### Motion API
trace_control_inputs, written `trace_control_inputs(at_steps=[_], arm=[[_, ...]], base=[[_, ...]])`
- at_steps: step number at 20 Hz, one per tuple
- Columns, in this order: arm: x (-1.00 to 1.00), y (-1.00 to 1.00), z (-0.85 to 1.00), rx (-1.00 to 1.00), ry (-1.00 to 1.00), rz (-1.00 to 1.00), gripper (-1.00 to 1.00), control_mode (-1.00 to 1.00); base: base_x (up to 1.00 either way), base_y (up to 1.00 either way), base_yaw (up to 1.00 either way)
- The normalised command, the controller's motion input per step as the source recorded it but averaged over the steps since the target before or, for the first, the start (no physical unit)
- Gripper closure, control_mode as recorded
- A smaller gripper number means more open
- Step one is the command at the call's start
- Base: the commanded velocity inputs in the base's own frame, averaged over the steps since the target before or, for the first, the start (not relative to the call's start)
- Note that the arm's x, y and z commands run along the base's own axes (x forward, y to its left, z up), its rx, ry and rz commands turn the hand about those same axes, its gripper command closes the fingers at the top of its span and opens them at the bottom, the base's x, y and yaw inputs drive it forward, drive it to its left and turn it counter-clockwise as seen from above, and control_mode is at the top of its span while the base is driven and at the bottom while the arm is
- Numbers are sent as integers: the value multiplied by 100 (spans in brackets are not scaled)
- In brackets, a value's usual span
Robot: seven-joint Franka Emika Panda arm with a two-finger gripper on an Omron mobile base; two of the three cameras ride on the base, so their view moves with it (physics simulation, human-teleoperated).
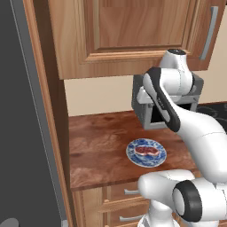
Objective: Place the steak on the counter behind the older steak on the same shelf of the fridge to maintain FIFO order. Close the fridge door when finished.
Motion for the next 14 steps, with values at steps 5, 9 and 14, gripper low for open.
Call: trace_control_inputs(at_steps=[5,9,14], arm=[[-21,2,-1,0,0,0,-100,-100],[-21,8,-31,-5,0,7,-100,-100],[-3,0,-93,-13,0,26,-100,-100]], base=[[0,0,0],[0,0,0],[0,0,0]])
